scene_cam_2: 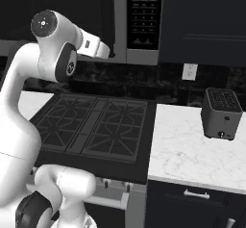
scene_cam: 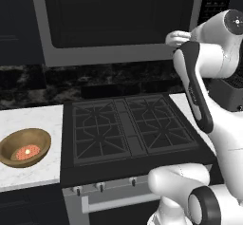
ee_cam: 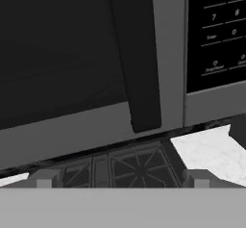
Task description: Open the microwave, place the bowl with waffle inside the microwave, then close the microwave door and turn it on.
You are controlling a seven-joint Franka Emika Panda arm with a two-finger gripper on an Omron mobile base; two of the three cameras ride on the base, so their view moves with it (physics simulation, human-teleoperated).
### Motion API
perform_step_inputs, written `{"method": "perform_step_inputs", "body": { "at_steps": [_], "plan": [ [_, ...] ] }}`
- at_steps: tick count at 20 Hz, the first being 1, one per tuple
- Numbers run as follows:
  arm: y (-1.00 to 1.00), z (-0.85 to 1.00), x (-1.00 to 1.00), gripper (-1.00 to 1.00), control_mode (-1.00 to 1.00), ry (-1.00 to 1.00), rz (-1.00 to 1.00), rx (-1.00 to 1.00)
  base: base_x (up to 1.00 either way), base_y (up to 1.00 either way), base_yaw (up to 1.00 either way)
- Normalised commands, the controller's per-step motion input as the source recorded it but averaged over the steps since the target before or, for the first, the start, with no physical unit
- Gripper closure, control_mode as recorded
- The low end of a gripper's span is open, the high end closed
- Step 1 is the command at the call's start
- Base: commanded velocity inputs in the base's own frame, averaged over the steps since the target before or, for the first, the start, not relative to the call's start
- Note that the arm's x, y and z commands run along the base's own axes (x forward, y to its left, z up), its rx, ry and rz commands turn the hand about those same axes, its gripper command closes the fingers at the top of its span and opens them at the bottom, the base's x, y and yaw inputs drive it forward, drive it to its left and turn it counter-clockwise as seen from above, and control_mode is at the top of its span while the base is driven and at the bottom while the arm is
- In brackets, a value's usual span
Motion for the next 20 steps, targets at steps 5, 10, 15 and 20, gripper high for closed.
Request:
{"method": "perform_step_inputs", "body": {
  "at_steps": [5, 10, 15, 20],
  "plan": [
    [-0.26, 0.04, 0.09, -1.0, -1.0, 0.0, 0.03, 0.02, 0.0, 0.0, 0.0],
    [-0.01, 0.0, 0.3, -1.0, -1.0, -0.01, 0.0, 0.02, 0.0, 0.0, 0.0],
    [-0.19, 0.0, 0.35, -1.0, -1.0, -0.04, 0.01, 0.04, 0.0, 0.0, 0.0],
    [-0.1, 0.0, 0.28, -1.0, -1.0, -0.03, 0.0, 0.02, 0.0, 0.0, 0.0]
  ]
}}
